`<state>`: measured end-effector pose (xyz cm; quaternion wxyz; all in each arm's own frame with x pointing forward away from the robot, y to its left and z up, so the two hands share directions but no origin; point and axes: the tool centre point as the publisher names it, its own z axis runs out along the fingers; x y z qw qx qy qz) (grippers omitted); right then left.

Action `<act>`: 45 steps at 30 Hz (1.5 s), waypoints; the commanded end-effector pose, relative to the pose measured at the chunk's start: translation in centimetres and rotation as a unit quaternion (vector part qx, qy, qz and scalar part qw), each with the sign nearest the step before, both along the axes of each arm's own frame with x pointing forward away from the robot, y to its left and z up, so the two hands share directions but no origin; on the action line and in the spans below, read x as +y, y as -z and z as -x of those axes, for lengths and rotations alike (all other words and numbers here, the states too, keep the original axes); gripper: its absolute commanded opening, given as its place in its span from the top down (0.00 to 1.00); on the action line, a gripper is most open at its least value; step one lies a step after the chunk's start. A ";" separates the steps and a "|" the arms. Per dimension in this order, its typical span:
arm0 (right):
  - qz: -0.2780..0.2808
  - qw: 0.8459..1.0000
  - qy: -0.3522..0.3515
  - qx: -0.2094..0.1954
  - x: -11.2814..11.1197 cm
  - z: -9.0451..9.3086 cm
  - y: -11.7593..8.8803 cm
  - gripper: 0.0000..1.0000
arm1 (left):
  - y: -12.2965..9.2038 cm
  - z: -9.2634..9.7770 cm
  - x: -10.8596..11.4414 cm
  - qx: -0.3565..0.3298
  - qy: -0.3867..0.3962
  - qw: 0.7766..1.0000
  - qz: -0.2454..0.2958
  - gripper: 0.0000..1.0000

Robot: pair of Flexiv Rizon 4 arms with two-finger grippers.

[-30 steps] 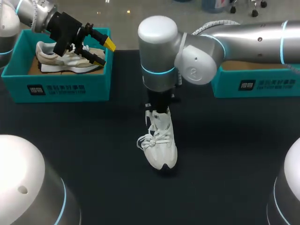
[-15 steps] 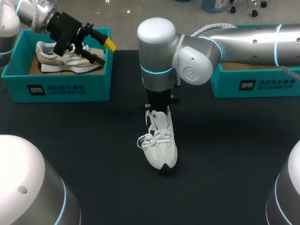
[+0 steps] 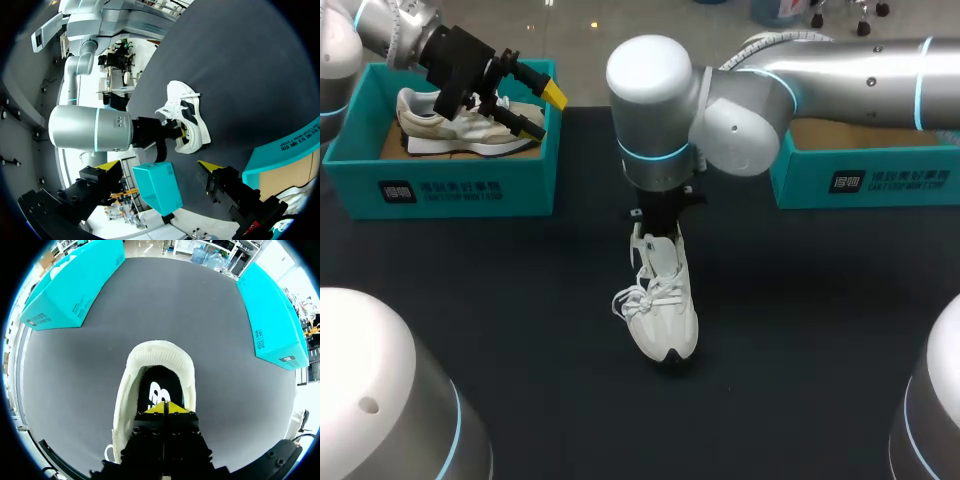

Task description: Take the shoe out of the shoebox, open the shoe tongue, remove and reinsert the insole, then place the shoe into the shoebox

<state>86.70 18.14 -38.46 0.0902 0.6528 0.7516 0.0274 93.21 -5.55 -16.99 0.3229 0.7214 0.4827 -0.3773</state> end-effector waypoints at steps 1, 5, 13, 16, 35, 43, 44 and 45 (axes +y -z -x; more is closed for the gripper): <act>-0.003 1.000 -0.003 0.007 0.5 -0.8 1.8 1.00 | -0.1 0.0 0.1 0.000 0.000 1.000 -0.002 0.00; -0.014 1.000 -0.003 0.016 0.8 -0.8 2.8 1.00 | -0.1 0.0 0.1 0.000 0.000 1.000 -0.002 0.00; -0.010 1.000 -0.004 0.009 0.8 -0.1 2.1 1.00 | -0.1 0.0 0.1 0.000 0.000 1.000 -0.002 0.00; -0.007 1.000 -0.001 -0.004 0.5 -0.1 0.7 1.00 | -0.1 0.0 0.1 0.000 0.000 1.000 -0.002 0.00; -0.016 1.000 -0.011 0.012 1.5 -2.4 2.6 1.00 | -0.1 0.0 0.1 0.000 0.000 1.000 -0.002 0.00; -0.016 0.999 -0.003 0.029 1.1 -1.2 1.0 1.00 | -0.1 0.0 0.1 0.000 0.000 1.000 -0.002 0.00; -0.017 0.999 -0.003 0.035 1.0 -1.0 0.5 1.00 | -0.1 0.0 0.1 0.000 0.000 1.000 -0.002 0.00; -0.017 0.999 0.001 0.037 0.9 -0.8 0.0 1.00 | -0.1 0.0 0.1 0.000 0.000 1.000 -0.002 0.00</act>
